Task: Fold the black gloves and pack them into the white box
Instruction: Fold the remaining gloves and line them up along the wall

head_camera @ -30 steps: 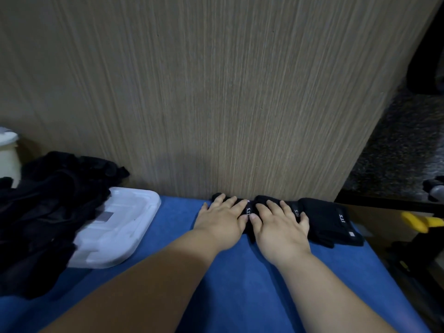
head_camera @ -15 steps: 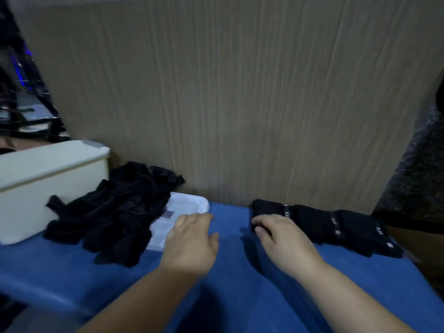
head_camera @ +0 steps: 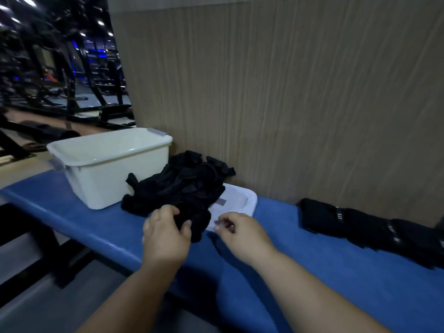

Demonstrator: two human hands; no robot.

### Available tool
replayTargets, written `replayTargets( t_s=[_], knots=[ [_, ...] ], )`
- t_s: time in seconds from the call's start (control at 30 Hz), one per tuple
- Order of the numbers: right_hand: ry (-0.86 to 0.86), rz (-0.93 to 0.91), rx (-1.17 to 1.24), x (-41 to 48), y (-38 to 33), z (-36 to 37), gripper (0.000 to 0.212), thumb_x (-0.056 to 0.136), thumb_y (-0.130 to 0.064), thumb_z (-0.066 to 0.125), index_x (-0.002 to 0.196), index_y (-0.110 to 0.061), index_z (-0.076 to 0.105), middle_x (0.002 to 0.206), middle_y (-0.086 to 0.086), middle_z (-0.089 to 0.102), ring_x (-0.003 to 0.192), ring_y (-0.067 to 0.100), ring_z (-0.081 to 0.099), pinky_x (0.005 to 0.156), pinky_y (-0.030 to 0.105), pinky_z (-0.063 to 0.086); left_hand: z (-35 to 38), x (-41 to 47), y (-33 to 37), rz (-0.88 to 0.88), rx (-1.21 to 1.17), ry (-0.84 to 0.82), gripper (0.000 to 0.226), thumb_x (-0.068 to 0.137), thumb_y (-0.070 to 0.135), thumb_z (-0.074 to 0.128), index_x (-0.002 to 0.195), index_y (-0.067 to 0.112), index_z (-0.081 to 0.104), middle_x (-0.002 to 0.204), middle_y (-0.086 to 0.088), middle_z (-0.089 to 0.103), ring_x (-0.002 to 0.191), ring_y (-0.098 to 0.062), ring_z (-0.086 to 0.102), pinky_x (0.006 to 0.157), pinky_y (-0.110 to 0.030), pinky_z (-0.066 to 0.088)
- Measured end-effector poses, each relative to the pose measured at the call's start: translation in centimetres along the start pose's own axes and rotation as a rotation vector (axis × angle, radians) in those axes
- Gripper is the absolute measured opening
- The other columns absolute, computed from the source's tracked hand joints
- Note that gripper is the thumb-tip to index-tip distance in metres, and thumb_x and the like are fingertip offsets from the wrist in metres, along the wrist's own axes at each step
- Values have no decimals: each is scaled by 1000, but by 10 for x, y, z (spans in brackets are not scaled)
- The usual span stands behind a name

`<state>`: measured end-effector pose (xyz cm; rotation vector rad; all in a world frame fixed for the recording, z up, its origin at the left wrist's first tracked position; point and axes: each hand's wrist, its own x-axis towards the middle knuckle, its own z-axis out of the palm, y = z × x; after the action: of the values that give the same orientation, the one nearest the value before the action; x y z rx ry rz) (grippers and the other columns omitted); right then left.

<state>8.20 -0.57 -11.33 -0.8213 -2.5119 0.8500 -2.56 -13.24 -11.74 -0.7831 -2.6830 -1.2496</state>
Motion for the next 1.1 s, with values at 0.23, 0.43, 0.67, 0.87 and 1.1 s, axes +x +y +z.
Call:
replayTargets(
  t_s=[0.23,0.43,0.67,0.87,1.1],
  knots=[
    [6,118,-65,29,-22,32,45,83,-62,52,107,-25,62,101,-6,66,101,17,57,82,35,52,6,13,-13,35,-205,-129,31,91,22,60,120,17,49,122,-1,46,106,-17,52,92,-33,47],
    [60,130,15,34,-21,31,28,85,-43,61,69,-25,47,87,0,59,70,13,53,53,24,37,14,15,-13,95,-243,-231,38,91,16,60,127,19,53,123,1,50,109,-13,52,94,-25,44],
    [83,181,226,16,-2,3,21,85,-33,62,75,-19,50,78,2,63,65,14,54,59,29,45,28,2,4,183,-335,-347,40,90,12,62,128,22,53,110,10,53,87,2,54,67,0,40],
    [128,178,269,-10,31,-27,22,82,-28,69,72,-17,53,69,-5,62,64,11,57,64,30,48,43,-16,24,262,-323,-417,33,87,19,65,119,26,59,111,9,60,94,0,57,84,-14,47],
    [106,157,301,-52,72,-69,25,78,-26,77,72,-14,56,56,-9,55,50,7,45,52,22,37,59,-38,47,328,-274,-487,15,89,31,64,103,31,63,97,17,50,82,1,51,65,-5,37]
  ],
)
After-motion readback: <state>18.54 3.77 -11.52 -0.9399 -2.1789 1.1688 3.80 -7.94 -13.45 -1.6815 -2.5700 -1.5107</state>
